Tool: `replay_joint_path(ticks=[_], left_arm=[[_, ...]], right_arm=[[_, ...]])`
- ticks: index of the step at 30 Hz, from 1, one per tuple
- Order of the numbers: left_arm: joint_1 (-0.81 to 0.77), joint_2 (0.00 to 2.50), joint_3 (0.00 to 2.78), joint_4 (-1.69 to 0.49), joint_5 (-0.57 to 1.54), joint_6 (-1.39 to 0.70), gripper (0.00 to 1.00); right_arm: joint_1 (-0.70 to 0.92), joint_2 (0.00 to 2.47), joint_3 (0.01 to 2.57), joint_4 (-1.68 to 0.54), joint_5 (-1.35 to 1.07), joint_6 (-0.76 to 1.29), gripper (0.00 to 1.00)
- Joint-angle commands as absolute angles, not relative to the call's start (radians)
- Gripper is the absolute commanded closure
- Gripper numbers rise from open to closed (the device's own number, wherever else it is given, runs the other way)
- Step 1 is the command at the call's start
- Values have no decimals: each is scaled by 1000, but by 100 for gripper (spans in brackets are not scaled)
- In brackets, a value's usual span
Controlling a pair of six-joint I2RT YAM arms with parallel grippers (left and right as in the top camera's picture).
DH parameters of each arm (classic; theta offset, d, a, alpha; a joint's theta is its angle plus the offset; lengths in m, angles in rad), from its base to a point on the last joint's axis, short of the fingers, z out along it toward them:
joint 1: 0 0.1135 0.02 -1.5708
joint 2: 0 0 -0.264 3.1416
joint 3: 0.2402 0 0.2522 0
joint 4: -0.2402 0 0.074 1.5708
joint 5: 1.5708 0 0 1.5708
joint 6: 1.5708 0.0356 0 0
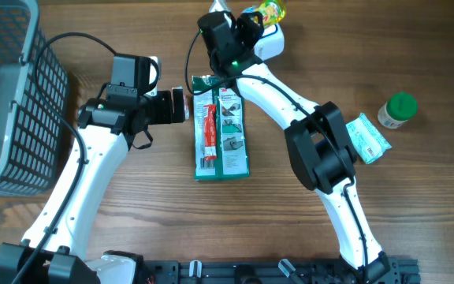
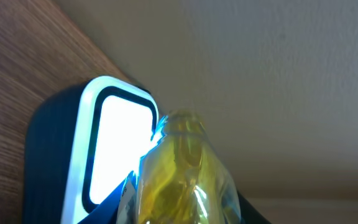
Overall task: Scan the item barcode
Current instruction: 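Carry the oil bottle to the white scanner, label facing it, then lower the oil bottle at upper right and open the right gripper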
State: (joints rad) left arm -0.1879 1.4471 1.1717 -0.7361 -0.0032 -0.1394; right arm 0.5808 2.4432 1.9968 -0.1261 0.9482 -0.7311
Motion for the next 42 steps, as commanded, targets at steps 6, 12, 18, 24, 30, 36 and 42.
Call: replay_joint_path(ticks=[6, 12, 18, 24, 30, 36, 42], left_arm=[[-186, 1442, 1181, -734, -13, -135, 0], [-186, 1442, 1181, -734, -13, -135, 0], [-186, 1442, 1181, -734, -13, -135, 0], [-186, 1442, 1181, -734, -13, -135, 0], [-186, 1442, 1181, -734, -13, -135, 0], [-186, 1442, 1181, -734, -13, -135, 0], [-186, 1442, 1181, -734, -13, -135, 0]], right_arm=[[580, 2421, 2003, 44, 1169, -854, 96], [596, 2276, 2003, 6, 1341, -896, 96], [595, 2098, 2003, -644, 1114, -480, 95], [461, 1870, 2003, -1197, 599, 20, 96], [124, 1784, 2000, -1482, 135, 117, 95], [-126, 1788, 1881, -1450, -12, 113, 95], [-148, 1788, 1752, -1214, -129, 17, 89]])
